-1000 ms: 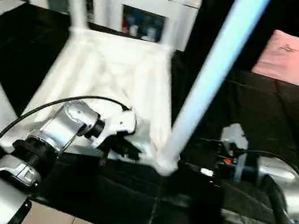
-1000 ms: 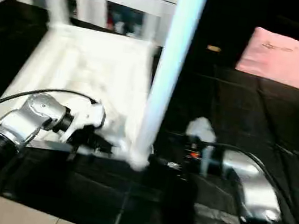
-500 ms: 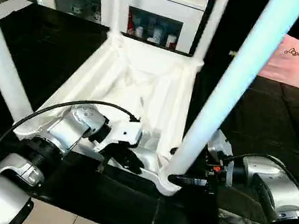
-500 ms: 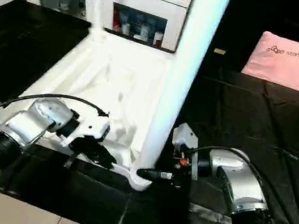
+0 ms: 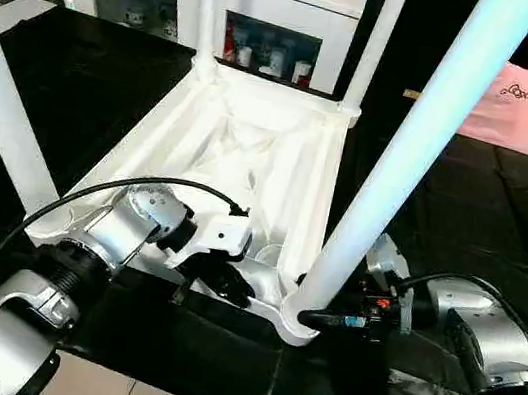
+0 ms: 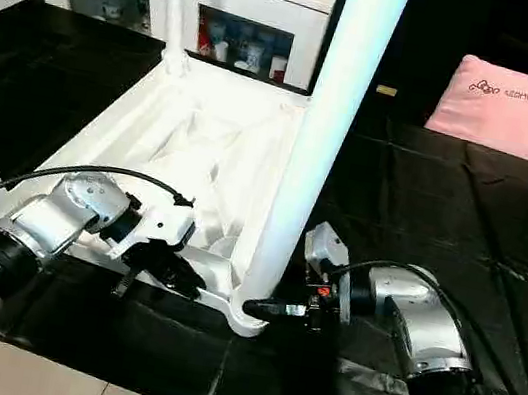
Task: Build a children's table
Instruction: Rotate leg to tighten
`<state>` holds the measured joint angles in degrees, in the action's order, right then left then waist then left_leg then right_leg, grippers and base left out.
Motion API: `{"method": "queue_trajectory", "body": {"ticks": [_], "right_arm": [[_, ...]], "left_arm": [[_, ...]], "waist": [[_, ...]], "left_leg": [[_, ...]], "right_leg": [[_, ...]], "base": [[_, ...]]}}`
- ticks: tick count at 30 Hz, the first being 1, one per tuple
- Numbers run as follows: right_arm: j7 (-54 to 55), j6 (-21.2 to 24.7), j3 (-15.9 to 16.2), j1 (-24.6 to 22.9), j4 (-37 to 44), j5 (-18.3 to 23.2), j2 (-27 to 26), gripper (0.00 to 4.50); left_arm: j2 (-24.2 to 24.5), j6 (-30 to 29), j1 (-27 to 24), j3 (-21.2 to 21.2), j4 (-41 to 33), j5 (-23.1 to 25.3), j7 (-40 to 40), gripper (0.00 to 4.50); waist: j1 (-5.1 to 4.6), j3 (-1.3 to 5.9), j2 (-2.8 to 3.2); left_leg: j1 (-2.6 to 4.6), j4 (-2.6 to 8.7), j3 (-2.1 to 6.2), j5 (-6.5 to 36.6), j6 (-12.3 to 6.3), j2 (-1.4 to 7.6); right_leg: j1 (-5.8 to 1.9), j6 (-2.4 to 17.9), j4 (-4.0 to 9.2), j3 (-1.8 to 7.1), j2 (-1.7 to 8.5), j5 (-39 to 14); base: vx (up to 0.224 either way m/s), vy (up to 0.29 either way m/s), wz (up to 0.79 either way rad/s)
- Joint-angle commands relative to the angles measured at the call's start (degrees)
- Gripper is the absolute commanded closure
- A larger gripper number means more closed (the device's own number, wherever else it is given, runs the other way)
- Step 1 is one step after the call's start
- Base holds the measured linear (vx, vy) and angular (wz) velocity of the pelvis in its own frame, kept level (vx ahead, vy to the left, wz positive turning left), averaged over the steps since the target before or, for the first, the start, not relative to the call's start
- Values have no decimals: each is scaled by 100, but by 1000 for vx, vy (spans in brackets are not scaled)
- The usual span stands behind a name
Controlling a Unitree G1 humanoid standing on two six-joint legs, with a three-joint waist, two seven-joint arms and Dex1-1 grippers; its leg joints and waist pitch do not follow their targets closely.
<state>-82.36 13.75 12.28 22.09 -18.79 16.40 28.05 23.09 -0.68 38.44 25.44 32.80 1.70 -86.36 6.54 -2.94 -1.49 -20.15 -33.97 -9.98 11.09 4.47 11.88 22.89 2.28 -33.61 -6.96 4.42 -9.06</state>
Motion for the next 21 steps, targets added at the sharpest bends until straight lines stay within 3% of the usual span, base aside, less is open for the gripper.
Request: {"method": "queue_trajectory", "body": {"ticks": [1,5,8,11,12,14,16,21], "right_arm": [[29,133,-11,24,59,115,-5,234],[261,250,-113,-118,225,209,-133,240],[992,313,-212,-182,240,1,-328,243],[1875,489,-326,-175,267,-220,-641,245],[2497,710,-399,-163,296,-337,-917,247],[3016,901,-465,-169,337,-414,-1178,250],[3502,1092,-545,-165,360,-463,-1447,252],[5210,1495,-767,-39,263,-716,-2402,253]], "left_arm": [[-112,18,137,80,-49,-9,-92,450],[-205,-260,132,-19,-2,-14,195,450],[-348,-593,136,-162,26,-8,637,450],[-579,-948,166,-337,81,23,1266,450],[-780,-1222,175,-462,73,4,1673,450],[-971,-1440,173,-566,40,-43,1980,450],[-1151,-1617,159,-647,-12,-64,2269,450],[-1742,-2035,135,-869,-56,30,3401,450]], "waist": [[-32,417,27],[-35,402,41],[-65,387,73],[-130,368,53],[-192,362,37],[-269,359,38],[-340,371,5],[-475,373,21]], "left_leg": [[33,357,18,786,-329,199],[44,363,17,908,-286,197],[31,373,41,1020,-191,166],[52,368,43,1190,-83,148],[40,358,52,1260,-59,115],[-13,361,72,1231,-32,98],[-7,335,71,1218,-83,65],[-1,333,69,1203,-144,69]], "right_leg": [[-347,910,367,347,429,-1524],[-338,902,393,345,428,-1625],[-347,791,424,329,421,-1923],[-324,677,460,321,420,-2313],[-330,521,522,291,423,-2681],[-360,342,547,255,414,-2898],[-341,293,583,242,416,-2971],[-289,336,589,243,394,-2885]], "base": [[0,0,0],[0,0,0],[0,0,0],[0,0,0],[0,0,0],[0,0,0],[0,0,0],[0,0,0]]}}
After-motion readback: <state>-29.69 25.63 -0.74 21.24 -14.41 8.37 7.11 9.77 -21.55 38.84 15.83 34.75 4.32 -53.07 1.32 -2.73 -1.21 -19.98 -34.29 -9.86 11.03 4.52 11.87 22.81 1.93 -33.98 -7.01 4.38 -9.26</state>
